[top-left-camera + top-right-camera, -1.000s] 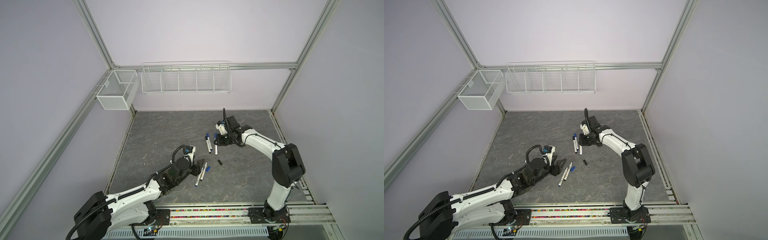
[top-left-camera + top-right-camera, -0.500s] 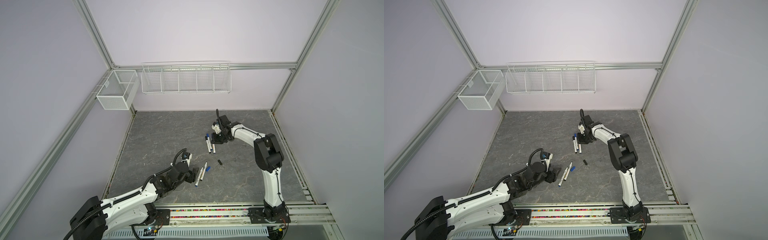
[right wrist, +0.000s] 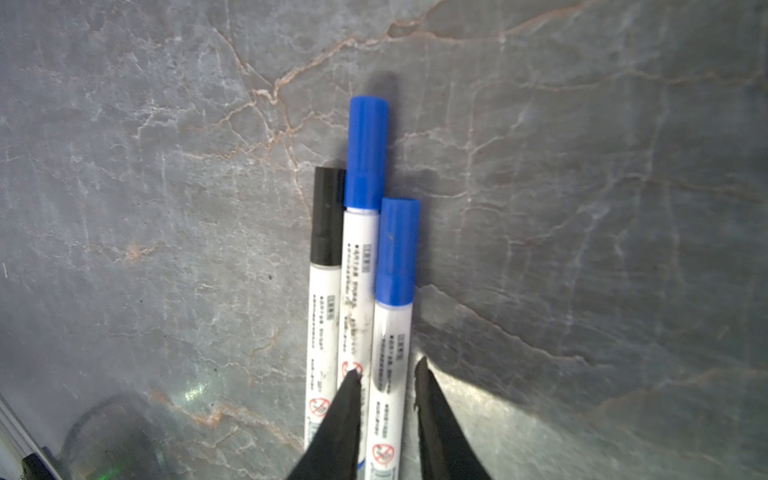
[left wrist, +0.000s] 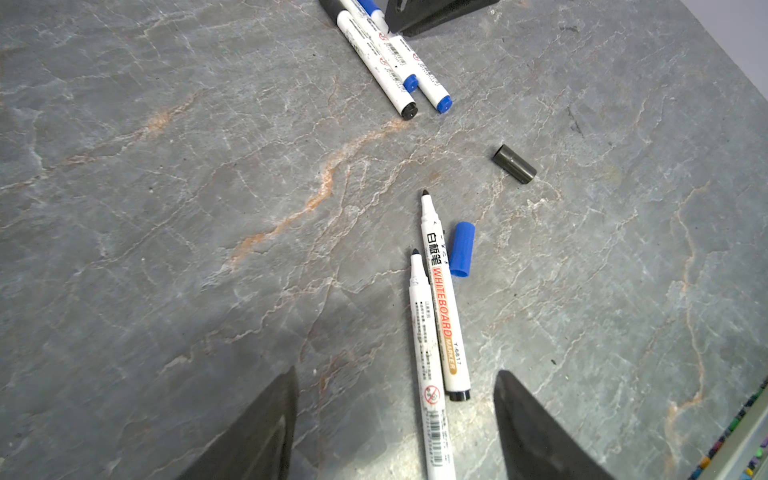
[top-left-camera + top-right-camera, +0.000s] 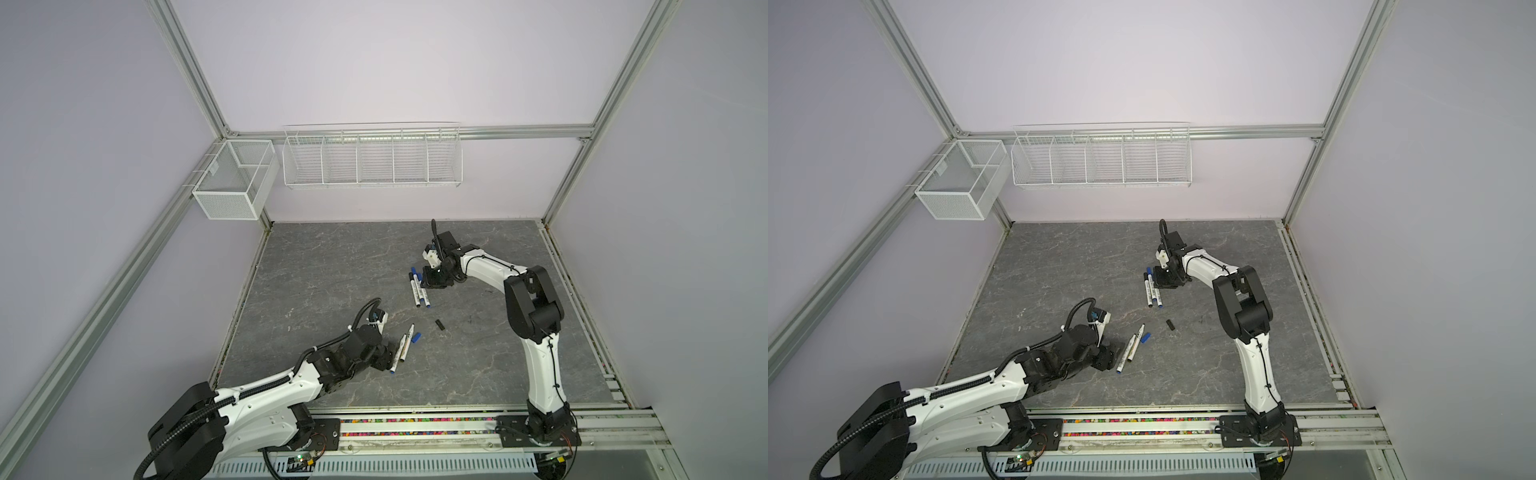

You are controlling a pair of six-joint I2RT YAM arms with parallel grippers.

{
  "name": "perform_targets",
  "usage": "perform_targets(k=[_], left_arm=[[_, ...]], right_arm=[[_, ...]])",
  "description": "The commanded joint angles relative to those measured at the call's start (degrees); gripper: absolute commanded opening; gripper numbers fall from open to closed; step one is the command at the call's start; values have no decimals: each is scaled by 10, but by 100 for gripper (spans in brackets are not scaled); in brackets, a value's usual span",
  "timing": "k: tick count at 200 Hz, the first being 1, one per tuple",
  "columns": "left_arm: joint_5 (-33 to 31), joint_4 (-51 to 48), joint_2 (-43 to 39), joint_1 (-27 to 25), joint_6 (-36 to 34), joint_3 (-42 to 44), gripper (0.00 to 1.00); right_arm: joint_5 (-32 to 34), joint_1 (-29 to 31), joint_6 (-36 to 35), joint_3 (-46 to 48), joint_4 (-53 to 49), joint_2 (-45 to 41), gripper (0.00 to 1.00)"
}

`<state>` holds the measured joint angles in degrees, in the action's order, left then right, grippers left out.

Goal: Insert the pens into the pen caps
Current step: 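Carry the capped marker away with the right gripper and lay it beside the capped markers, then grasp an uncapped white marker with the left gripper and lift it upright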

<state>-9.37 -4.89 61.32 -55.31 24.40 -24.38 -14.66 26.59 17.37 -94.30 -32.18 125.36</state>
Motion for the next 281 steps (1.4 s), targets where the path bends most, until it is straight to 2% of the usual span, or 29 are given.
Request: perform_targets(k=[1,33,126,173,238,281], left_arm=[[10,-1,9,-2,5,-4,73],[13,-3,19,-2,6,-6,72],[19,-32,102,-18,-5,-41,63],[9,-55,141,-56,-16,-67,63],[-32,-187,214,-86,1,-142,55],[-28,-218,244,-91,25,-152,39]], right_arm=[[-11,-4,3,16,16,-29,30],[-10,-4,13,39,26,-59,30],[-7,-4,41,230,75,-234,29],[-2,-4,37,248,72,-245,28],[8,-4,36,256,84,-247,28],[13,-4,34,265,86,-254,27]])
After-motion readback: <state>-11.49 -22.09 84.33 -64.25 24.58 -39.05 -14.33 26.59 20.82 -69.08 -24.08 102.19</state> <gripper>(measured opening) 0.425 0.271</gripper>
